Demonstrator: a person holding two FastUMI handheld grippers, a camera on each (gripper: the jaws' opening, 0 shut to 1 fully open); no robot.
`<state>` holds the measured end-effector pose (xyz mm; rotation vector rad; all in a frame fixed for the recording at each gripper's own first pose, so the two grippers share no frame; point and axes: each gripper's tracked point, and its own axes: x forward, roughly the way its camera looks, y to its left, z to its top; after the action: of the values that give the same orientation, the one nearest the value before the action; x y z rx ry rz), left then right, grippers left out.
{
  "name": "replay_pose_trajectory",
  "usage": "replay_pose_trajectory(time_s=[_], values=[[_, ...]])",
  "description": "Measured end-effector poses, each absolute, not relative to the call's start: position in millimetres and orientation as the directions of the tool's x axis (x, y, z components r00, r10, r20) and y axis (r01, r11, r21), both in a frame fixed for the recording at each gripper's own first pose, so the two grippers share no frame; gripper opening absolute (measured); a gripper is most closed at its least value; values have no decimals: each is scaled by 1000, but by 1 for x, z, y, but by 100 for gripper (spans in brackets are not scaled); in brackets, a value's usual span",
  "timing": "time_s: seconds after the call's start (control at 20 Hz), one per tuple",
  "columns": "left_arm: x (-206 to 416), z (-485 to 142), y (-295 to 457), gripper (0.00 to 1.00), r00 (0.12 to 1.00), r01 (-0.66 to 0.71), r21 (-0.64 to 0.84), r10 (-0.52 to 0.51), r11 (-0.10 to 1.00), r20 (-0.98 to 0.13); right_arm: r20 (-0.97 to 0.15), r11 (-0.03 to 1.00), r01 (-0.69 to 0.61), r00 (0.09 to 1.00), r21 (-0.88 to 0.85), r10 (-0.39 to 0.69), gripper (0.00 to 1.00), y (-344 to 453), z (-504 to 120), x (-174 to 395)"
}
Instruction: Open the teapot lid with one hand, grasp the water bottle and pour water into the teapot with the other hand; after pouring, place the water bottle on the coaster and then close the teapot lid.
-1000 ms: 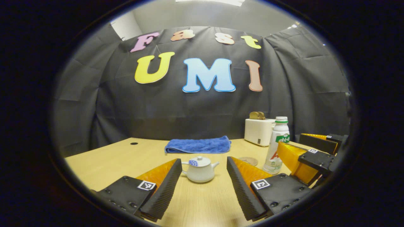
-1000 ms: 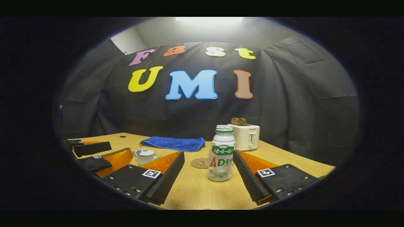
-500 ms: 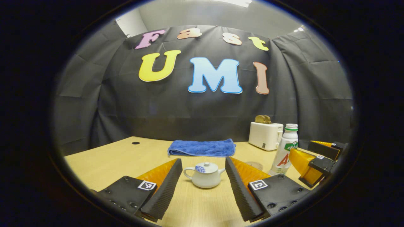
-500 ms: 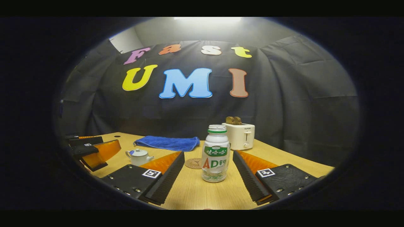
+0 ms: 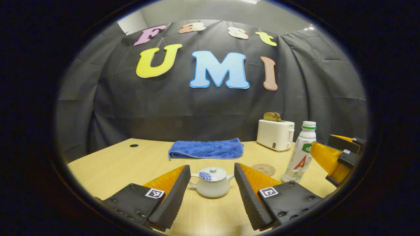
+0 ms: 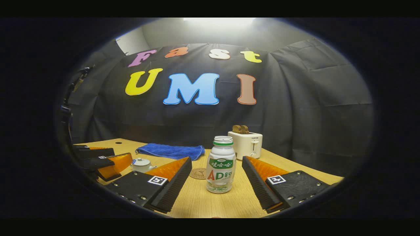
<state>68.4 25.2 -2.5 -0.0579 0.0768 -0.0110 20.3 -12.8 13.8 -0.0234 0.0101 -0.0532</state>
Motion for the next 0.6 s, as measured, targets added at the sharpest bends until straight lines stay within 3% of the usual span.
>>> replay_pose_trajectory(time_s=[0.15,0.25,0.3,0.35,0.4,0.45,0.55,0.6], values=[[98,-7,25,85,994,19,-30,-22,999,-107,-21,999,42,999,-18,-43,95,-10,10,23],[117,-14,28,86,991,14,-19,-17,1000,-132,-27,999,40,999,-15,-40,95,-10,7,24],[126,-17,28,72,989,12,-18,-14,1000,-146,-31,999,40,999,-14,-41,95,-11,6,25],[133,-20,27,80,988,12,-14,-14,1000,-156,-34,999,42,999,-14,-42,95,-13,4,26],[140,-24,27,80,986,12,-6,-13,1000,-167,-37,999,45,998,-16,-46,95,-15,3,26],[145,-27,26,80,985,16,4,-15,1000,-174,-39,999,50,998,-20,-51,95,-18,1,27],[152,-31,23,68,982,24,24,-19,999,-186,-44,998,60,997,-26,-61,95,-22,-1,28],[153,-35,22,70,981,24,30,-17,999,-193,-46,998,64,997,-27,-65,95,-24,-3,28]])
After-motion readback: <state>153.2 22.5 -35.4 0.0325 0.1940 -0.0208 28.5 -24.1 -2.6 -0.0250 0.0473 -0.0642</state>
